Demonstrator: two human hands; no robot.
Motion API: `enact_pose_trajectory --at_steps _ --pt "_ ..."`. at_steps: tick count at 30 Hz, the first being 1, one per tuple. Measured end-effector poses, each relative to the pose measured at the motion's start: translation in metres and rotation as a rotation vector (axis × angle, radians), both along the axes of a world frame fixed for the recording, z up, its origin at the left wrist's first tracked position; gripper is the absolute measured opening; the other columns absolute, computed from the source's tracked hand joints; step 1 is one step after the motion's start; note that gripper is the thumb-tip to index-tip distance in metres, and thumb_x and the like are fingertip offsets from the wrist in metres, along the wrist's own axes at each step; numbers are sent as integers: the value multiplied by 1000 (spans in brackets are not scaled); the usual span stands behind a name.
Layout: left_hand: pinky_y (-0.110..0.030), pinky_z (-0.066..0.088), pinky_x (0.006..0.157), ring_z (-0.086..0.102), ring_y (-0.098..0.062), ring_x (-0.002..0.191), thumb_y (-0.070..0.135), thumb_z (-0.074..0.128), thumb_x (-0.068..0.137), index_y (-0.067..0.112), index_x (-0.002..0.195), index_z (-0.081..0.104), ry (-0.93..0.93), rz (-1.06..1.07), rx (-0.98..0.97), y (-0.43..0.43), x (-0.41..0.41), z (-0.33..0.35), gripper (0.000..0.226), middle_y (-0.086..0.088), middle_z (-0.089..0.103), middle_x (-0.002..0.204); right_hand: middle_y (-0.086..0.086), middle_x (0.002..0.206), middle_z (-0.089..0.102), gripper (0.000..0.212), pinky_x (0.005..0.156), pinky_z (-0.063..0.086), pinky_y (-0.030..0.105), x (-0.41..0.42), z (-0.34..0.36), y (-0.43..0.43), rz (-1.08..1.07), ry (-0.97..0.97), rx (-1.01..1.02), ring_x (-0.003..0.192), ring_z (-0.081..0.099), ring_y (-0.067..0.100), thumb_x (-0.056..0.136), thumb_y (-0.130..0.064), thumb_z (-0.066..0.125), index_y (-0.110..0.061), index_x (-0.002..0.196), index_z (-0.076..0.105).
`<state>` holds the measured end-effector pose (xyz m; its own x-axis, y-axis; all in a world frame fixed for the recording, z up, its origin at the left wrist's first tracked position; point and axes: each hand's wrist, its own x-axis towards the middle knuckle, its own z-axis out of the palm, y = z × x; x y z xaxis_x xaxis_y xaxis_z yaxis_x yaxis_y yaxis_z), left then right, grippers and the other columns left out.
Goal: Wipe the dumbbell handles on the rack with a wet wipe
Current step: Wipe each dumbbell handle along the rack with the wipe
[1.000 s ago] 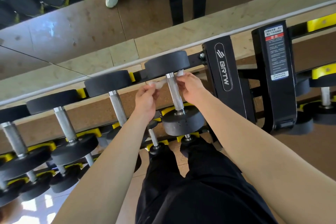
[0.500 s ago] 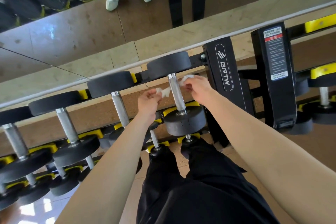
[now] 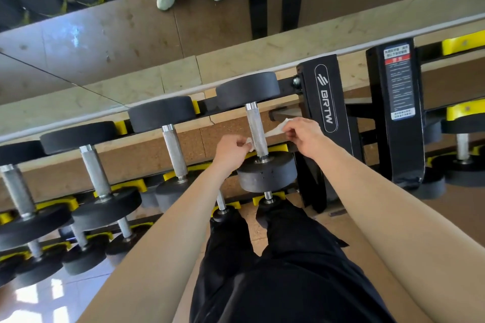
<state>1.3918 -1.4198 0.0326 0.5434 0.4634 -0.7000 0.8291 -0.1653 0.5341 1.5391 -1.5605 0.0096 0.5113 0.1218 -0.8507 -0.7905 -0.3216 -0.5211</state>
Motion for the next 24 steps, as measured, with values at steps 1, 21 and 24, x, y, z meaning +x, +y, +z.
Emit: enact_pose_trajectory --at_steps 1,21,24 --pt "-41 53 98 60 -17 102 25 64 98 15 125 68 7 -26 7 0 0 0 30 4 62 111 7 64 60 27 57 48 24 -2 0 -1 53 -23 -28 55 51 15 72 15 67 -12 68 64" --pt "-31 48 85 62 -20 101 26 61 100 11 121 68 60 -352 16 8 -23 5 28 -5 68 115 2 69 63 15 59 43 21 -13 22 -5 716 -230 -238 72 58 15 63 3 72 -9 56 66" --pt "-29 48 80 61 -17 95 25 58 102 8 126 64 87 -75 -128 -6 -14 -8 30 -4 66 107 1 64 58 20 58 41 23 1 22 -12 523 -246 -247 71 53 17 63 1 75 -13 54 65"
